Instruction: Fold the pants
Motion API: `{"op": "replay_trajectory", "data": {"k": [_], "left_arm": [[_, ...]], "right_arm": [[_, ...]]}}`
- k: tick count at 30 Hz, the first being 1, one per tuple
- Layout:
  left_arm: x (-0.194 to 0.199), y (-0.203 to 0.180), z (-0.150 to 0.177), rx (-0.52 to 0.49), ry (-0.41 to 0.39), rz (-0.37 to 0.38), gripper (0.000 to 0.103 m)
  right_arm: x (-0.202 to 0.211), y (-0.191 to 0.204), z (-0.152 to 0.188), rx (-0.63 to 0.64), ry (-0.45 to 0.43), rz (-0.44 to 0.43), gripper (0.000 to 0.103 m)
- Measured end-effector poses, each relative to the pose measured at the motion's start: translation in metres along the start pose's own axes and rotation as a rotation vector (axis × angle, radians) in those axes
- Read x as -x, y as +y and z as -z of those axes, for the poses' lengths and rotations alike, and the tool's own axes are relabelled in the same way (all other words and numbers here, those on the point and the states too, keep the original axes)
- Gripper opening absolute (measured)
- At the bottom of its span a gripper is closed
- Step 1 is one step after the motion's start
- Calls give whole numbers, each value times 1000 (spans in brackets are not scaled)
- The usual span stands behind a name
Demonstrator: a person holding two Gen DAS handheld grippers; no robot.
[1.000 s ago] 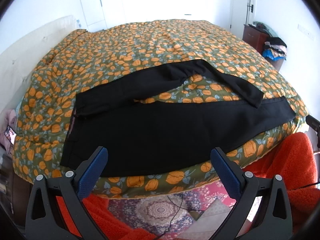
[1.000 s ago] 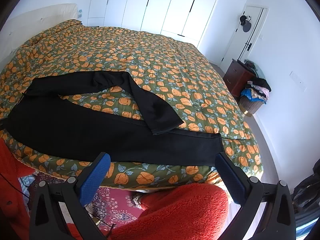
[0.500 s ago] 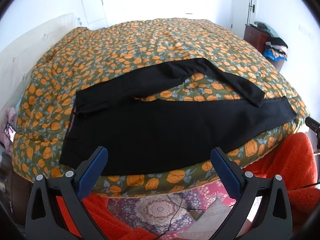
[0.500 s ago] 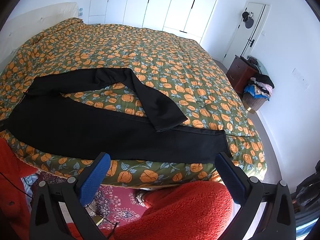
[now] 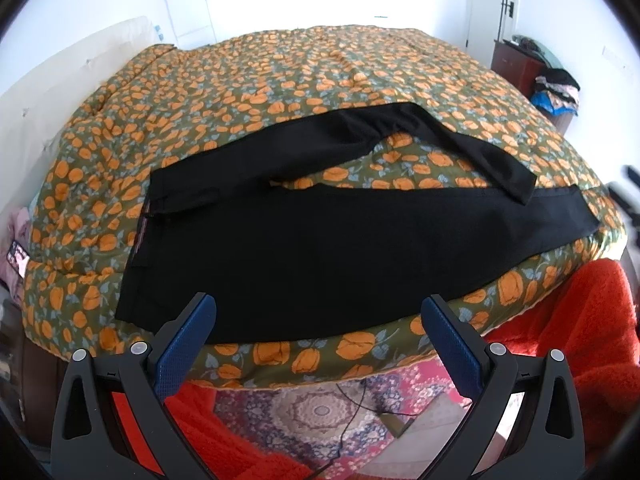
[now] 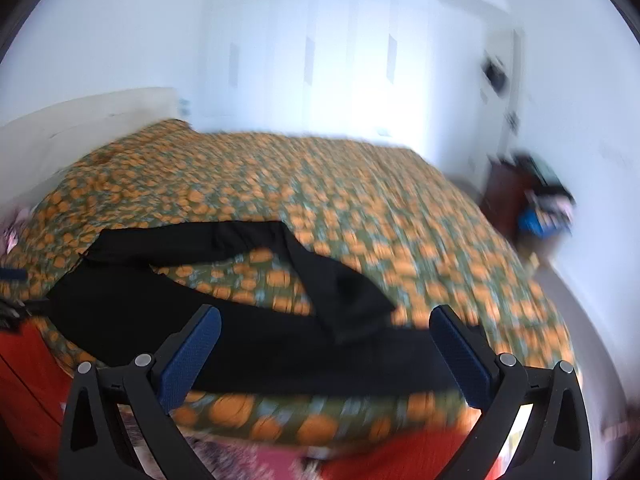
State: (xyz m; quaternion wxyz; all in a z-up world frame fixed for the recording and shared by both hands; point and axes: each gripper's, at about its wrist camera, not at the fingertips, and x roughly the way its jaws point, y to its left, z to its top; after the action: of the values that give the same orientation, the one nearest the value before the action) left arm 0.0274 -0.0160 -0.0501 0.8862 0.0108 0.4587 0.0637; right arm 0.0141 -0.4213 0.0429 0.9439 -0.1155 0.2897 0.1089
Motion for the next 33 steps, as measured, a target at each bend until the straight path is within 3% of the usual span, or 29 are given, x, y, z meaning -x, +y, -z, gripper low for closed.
{"op": "replay_trajectory", "data": {"k": [3,6,9,10,11,12,13,15,19,23,25,27,28,29,30,33], "left_arm": [[-5,1,0,5,13,-12,102],[-11,4,0,18,28,-29,102],[-19,6,-2,31,51,-41,102],[-23,6,-3,32,60,-45,102],[-26,7,-3,33,70,-52,102],[-30,8,-4,33,82,-60,102],[-33,9,-5,34,86,-63,102],[-43,11,-7,42,104,-62,102],[-65,8,-13,52,150,-40,102],[-72,-4,-21,21,156,-30,102],[-74,-10,-25,5,157,-28,102],[-77,-13,-27,-6,161,-31,102],[-78,-13,-27,-10,165,-37,102],[-80,-13,-26,-11,173,-42,102],[-82,-12,-25,-8,181,-46,102],[-94,-7,-20,13,220,-47,102]], "right_arm": [[-94,4,21,180,214,-84,101],[-155,4,33,240,309,-115,87],[-213,2,37,288,371,-94,85],[-227,-1,40,300,408,-92,79],[-236,-7,43,295,446,-106,38],[-241,-14,40,277,482,-129,14],[-237,-21,34,265,486,-124,12],[-212,-34,4,244,416,-129,12],[-172,-93,-90,119,306,-149,11],[-215,-169,-179,46,271,-42,11],[-259,-199,-195,12,301,19,12],[-304,-227,-190,-95,371,47,21],[-331,-246,-173,-184,425,101,41],[-343,-254,-161,-222,452,139,52],[-350,-261,-147,-259,465,159,52],[-357,-276,-87,-459,476,82,52]]}}
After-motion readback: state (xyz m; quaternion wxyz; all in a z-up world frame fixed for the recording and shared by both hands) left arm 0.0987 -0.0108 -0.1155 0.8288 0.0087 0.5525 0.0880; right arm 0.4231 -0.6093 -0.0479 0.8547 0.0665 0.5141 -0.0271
